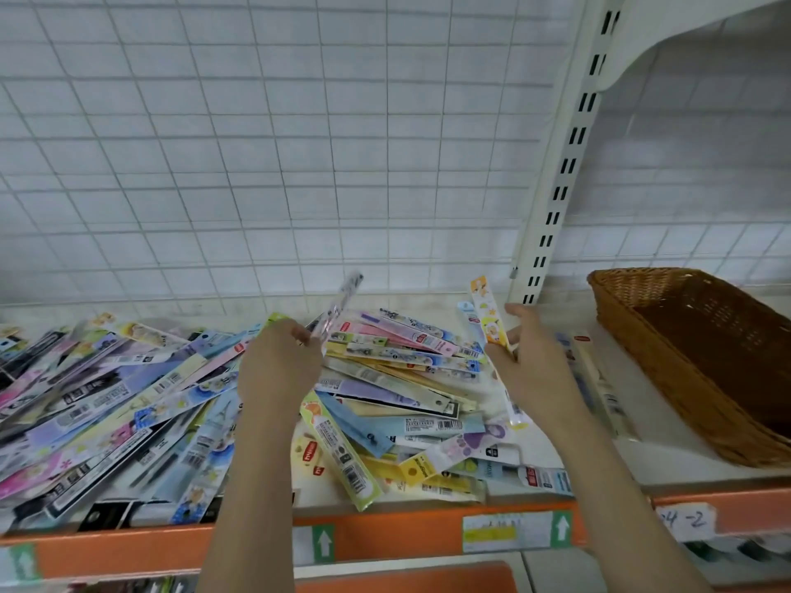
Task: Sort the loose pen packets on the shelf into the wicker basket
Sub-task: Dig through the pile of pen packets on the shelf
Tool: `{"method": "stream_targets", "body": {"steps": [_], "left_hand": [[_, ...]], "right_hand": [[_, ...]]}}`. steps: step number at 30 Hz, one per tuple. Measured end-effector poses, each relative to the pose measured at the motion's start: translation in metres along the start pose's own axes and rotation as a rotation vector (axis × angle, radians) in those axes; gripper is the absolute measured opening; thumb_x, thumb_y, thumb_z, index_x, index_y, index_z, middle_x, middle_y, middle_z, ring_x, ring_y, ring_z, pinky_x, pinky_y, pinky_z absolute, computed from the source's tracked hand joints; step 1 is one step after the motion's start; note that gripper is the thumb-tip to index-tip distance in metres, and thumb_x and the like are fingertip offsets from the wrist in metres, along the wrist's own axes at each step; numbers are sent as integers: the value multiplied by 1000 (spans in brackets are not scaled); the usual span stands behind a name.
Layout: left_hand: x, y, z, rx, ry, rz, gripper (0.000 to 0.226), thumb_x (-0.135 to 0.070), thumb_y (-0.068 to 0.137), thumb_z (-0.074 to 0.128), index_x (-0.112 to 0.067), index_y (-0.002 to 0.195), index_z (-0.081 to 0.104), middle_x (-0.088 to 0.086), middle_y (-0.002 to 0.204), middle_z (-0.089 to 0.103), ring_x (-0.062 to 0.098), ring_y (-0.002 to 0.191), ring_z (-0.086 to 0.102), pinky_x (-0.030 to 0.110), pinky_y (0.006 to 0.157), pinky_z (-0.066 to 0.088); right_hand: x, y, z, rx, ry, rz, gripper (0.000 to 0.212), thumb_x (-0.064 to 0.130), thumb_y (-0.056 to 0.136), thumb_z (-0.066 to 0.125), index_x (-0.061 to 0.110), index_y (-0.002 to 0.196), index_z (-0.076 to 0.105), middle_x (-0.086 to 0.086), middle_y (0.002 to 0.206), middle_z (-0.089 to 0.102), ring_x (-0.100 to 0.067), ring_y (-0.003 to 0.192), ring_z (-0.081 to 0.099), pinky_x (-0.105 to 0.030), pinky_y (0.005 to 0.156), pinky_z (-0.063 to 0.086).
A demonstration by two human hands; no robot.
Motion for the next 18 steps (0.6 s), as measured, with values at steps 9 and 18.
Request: {"method": "stream_targets", "body": {"steps": [9,18], "left_hand": [[2,-9,-22,-102,-411,22,21,-6,87,52,-21,74,57,10,80,71,25,69,70,40,74,56],[-5,-7,-13,-129,-370,66,11,-22,85,60,-13,91,61,-9,80,62,3,75,57,21,66,39]], "right_hand": [[2,32,-16,45,-137,57,21,11,97,37,8,113,49,-9,83,55,-24,74,48,-21,49,27],[-9,41,12,225,-393,161,41,43,87,59,8,100,43,-4,85,52,-25,78,52,-33,63,41]]}}
Point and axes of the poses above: each hand's wrist, its own y-axis towards the middle knuckle, its own z-axis out of the palm, x = y × z, the point moved 3 cm from there along y, towards the middle knuckle
